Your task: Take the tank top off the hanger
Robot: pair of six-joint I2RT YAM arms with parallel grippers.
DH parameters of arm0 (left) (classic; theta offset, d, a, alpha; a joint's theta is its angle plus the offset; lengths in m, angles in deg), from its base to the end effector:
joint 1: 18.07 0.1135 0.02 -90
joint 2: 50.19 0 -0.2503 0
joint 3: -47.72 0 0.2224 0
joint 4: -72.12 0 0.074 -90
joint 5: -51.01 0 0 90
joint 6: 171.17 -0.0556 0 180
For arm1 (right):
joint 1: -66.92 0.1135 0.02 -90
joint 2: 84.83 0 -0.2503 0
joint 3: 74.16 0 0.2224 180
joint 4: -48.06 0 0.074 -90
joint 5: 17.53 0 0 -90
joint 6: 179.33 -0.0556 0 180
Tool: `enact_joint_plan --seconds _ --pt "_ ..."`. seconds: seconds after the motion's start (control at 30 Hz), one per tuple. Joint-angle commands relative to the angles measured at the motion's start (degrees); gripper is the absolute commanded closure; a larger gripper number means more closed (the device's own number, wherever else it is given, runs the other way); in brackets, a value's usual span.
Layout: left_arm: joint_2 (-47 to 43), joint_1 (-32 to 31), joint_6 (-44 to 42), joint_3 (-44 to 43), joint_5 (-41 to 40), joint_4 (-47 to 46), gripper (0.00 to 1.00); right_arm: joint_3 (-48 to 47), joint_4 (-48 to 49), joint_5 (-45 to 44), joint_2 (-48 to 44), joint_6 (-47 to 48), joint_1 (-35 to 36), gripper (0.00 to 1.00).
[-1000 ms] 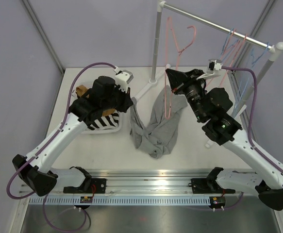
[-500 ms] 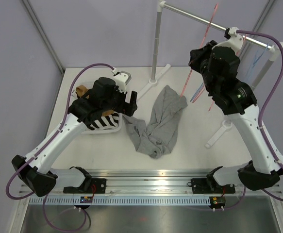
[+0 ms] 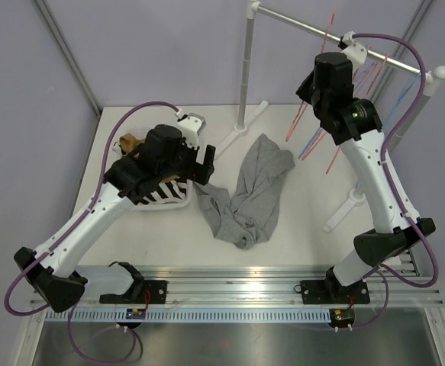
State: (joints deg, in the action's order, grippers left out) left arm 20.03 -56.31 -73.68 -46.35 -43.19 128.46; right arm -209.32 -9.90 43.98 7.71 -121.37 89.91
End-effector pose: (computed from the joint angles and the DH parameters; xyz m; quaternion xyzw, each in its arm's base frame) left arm 0.1972 -0.1502 0.3694 0.2153 0.8494 -0.1572 0.4554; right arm 0.2987 0.0979 0.4816 0.2096 0.7565 0.0980 0.6117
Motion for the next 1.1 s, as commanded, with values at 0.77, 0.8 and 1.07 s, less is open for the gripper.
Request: enact_joint_plan --seconds 0.77,0.8,1.07 --pt "10.4 -8.7 6.5 -4.2 -4.2 -3.1 0.01 11.4 6.0 18.5 -19.8 4.8 0.0 0.01" --pt "11.3 -9.2 6.6 -4.2 -5.5 -3.2 0.01 12.3 5.7 19.2 -21.0 5.1 0.0 0.01" --pt "24.7 -13.3 6.6 -0.5 -1.7 -13.4 0.01 32.4 10.7 37.5 -41.6 8.6 0.0 0.01"
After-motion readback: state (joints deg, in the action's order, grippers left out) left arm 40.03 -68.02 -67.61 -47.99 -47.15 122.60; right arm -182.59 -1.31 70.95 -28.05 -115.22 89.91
